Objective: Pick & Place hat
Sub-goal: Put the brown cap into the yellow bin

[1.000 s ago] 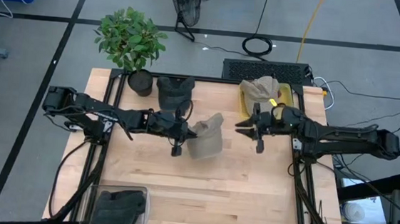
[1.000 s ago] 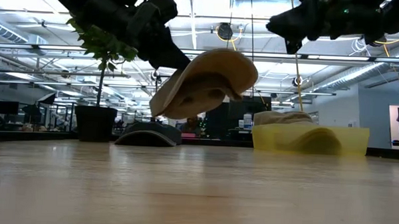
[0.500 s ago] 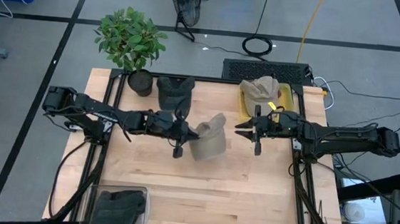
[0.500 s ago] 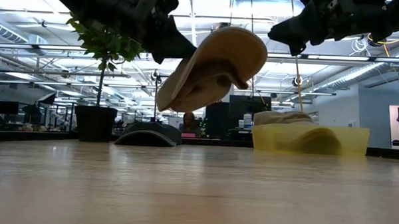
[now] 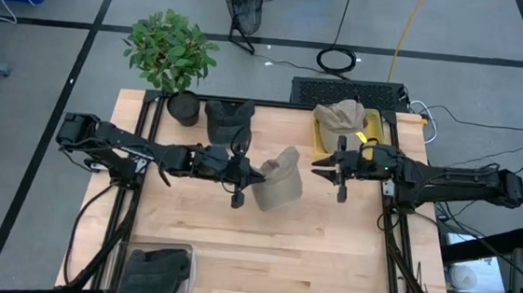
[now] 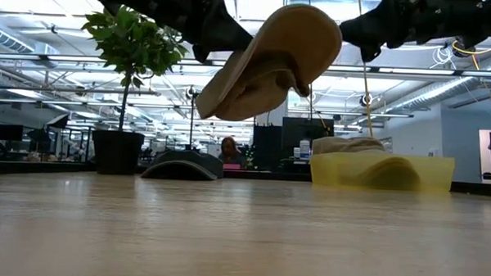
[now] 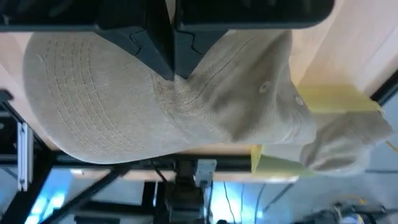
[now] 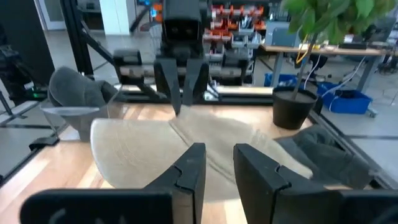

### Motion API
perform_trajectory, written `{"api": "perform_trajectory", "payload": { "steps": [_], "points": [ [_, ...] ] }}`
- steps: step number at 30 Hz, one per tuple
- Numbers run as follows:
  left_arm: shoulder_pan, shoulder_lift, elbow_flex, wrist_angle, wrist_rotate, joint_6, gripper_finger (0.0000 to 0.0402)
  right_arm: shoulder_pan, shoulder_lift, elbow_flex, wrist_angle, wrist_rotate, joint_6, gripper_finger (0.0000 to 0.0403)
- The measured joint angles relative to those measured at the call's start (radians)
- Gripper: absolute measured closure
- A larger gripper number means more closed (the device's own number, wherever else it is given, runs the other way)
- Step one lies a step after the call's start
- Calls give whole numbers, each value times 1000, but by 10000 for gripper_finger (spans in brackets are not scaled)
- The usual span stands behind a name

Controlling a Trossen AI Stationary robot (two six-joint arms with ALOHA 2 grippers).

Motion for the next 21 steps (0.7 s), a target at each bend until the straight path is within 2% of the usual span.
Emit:
{"api": "perform_trajectory", "payload": {
  "steps": [4,6,12,16,21],
  "points": [
    [6,67,12,47,12,3,398,0,-69,0,-26,1,1,332],
    [13,125,64,40,38,3,397,0,-100,0,-51,6,6,332],
    [16,303,259,-117,59,3,398,3,-138,1,-130,78,7,332],
    [10,412,389,-169,61,4,391,4,-144,2,-207,77,19,332],
    [2,565,521,-129,81,4,397,4,-161,0,-395,74,65,332]
  ]
}}
